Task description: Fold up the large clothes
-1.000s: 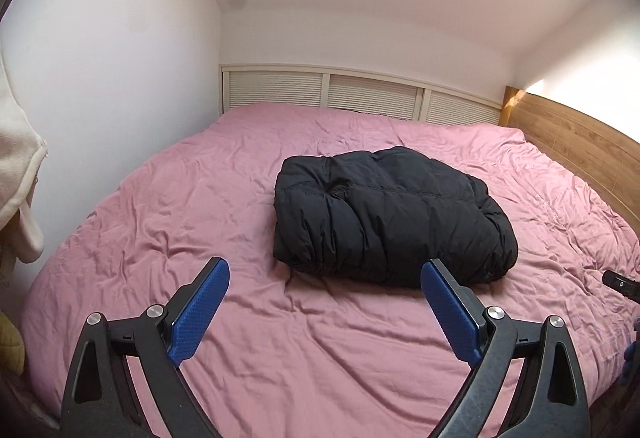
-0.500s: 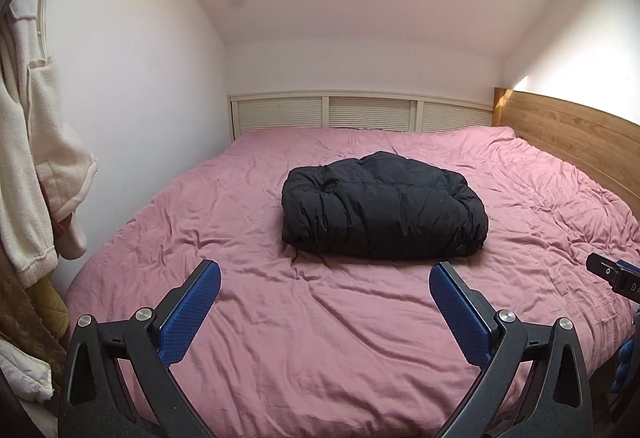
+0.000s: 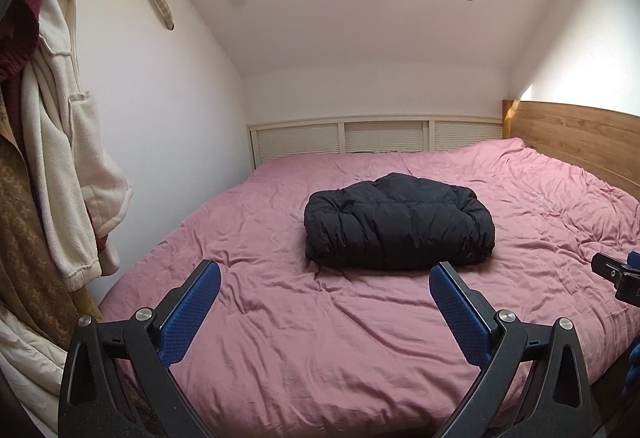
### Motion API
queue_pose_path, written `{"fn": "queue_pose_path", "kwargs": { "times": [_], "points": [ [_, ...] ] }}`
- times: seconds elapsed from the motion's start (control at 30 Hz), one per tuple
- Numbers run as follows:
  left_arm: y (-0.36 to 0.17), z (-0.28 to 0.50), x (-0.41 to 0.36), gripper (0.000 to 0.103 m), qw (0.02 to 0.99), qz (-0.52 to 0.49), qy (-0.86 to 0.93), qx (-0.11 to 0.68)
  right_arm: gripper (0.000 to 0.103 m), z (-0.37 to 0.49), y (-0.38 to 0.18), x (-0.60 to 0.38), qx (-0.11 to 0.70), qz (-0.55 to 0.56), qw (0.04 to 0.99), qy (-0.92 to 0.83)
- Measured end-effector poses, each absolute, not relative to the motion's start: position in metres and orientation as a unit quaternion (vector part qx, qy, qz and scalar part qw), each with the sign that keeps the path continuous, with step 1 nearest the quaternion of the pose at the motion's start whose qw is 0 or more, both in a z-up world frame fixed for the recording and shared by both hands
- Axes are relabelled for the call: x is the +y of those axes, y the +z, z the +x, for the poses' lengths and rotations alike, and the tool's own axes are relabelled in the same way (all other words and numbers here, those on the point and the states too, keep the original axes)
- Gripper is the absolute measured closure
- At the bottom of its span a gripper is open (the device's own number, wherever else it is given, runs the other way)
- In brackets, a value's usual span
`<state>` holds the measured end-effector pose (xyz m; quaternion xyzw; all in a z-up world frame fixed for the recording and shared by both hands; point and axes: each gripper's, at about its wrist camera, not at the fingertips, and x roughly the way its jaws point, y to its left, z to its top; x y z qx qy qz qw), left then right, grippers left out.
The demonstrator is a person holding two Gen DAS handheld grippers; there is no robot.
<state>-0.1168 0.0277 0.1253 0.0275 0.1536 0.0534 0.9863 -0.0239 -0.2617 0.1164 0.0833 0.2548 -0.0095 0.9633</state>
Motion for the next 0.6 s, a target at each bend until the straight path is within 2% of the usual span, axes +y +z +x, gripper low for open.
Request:
{"fn": "queue_pose_path", "kwargs": {
  "times": [0.6],
  "points": [
    [0.114,-0.108,0.021,0.001,0.984,0.028,0.036,0.173,0.000,-0.019,0.094,-0.263,0.279,0.073,0.957,-0.014]
  ]
}}
